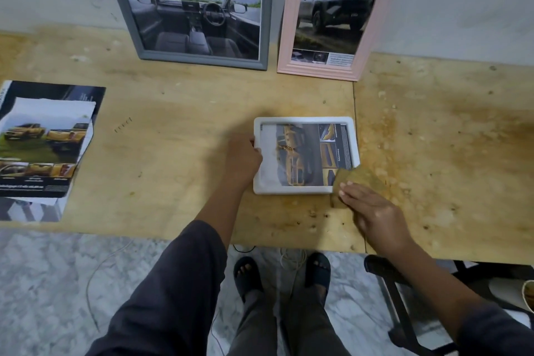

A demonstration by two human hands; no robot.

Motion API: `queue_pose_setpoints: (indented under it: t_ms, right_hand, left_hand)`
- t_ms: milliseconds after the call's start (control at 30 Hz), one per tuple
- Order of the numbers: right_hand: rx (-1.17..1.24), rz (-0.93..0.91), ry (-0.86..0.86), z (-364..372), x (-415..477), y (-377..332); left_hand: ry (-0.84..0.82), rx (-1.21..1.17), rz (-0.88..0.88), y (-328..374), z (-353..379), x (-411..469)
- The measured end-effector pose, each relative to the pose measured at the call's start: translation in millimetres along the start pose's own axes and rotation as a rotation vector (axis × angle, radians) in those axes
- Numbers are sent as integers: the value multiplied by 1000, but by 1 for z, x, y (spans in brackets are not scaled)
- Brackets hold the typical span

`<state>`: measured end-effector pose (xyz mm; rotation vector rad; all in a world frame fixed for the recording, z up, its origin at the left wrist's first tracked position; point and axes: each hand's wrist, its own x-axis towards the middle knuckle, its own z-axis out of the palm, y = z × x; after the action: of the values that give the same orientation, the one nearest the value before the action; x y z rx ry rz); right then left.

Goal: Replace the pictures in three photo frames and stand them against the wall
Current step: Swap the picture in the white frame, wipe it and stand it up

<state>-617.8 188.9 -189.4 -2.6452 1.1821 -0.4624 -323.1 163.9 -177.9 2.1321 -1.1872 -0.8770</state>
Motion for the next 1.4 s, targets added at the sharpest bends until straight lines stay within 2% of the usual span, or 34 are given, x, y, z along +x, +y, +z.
queue_pose_setpoints:
  t_ms: [100, 167, 267, 333, 367, 433, 533, 667, 867, 1000, 1267, 1400]
  right_hand:
    - [-35, 58, -25, -13, -9, 15]
    - [-31, 253, 20, -21, -15, 22]
    - [236, 685, 293, -42, -13, 27]
    - [415, 800, 475, -49, 3, 19]
    - [453, 789, 524, -48, 16, 11]
    - [493, 731, 516, -39, 46, -6]
    - [500, 623, 368, -12, 81, -24]
    - [384, 540, 127, 23, 102, -31]
    - [342, 447, 36, 50, 122, -49]
    - [359, 247, -40, 62, 136, -58]
    - [373, -255, -403, 60, 133, -38]
    - [427, -341, -609, 33, 130, -7]
  left_hand:
    - [8, 6, -8, 0, 1, 0]
    - [15, 22, -4, 0, 2, -1]
    - [14, 0, 3, -1, 2, -4]
    - [9, -28, -8, 1, 2, -10]
    - [24, -36, -12, 2, 3, -14]
    - [94, -75, -3, 1, 4, -26]
    - [195, -165, -48, -6, 6, -61]
    - [230, -134, -77, -20, 27, -102]
    - [252, -193, -99, -21, 33, -104]
    - [255, -246, -101, -18, 28, -103]
    - [286, -241, -182, -7, 31, -105]
    - [257, -183, -234, -5, 29, -102]
